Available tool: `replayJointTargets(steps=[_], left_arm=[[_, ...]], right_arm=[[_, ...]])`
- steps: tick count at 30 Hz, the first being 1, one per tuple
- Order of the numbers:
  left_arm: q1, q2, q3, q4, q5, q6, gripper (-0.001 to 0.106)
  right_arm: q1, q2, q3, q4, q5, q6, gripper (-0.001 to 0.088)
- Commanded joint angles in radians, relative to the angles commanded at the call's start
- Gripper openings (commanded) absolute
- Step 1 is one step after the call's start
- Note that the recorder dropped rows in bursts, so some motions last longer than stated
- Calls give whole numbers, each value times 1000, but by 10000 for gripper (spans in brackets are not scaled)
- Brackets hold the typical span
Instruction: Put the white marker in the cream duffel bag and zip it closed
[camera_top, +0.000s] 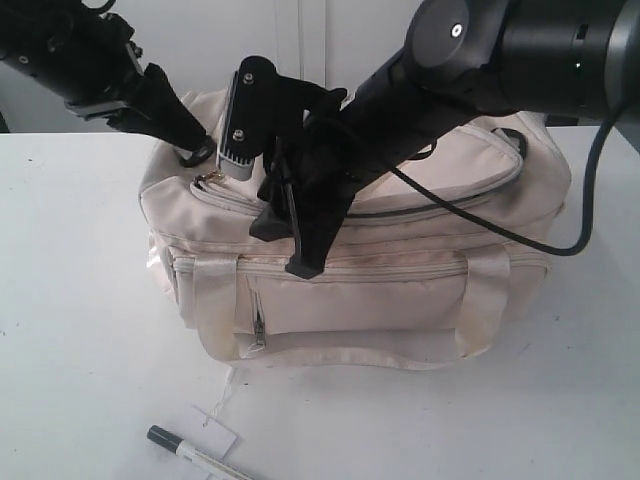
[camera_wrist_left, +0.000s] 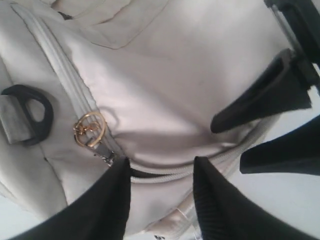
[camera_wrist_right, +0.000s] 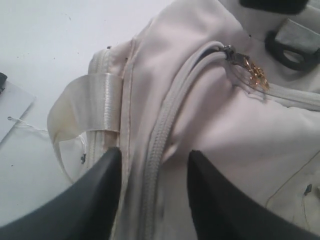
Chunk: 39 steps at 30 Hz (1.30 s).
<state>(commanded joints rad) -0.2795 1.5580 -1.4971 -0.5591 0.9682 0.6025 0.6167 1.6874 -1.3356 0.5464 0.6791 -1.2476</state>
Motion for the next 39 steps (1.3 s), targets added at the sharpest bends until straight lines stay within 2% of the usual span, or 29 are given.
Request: replayJointTargets(steps=[7, 15, 19, 22, 26, 32, 35, 39], left_arm=[[0, 0, 0, -2, 50, 0, 455], [0, 0, 0, -27, 74, 0, 455], [0, 0, 0, -27, 89, 2, 455], [0, 0, 0, -29, 97, 11, 455], [0, 0, 0, -30, 112, 34, 455], [0, 0, 0, -30, 135, 76, 455], [0, 0, 0, -30, 129, 79, 431], [0, 0, 0, -32, 121, 110, 226]], right_arm=[[0, -4, 0, 0, -34, 138, 506], [0, -72, 0, -2, 7, 242, 506], [0, -112, 0, -4, 42, 346, 502], [0, -136, 0, -24, 83, 400, 429], [-5, -162, 0, -56, 146, 461, 236], [-64, -184, 0, -58, 250, 550, 5], [-104, -185, 0, -58, 294, 577, 0], [-147, -185, 0, -56, 338, 620, 0]])
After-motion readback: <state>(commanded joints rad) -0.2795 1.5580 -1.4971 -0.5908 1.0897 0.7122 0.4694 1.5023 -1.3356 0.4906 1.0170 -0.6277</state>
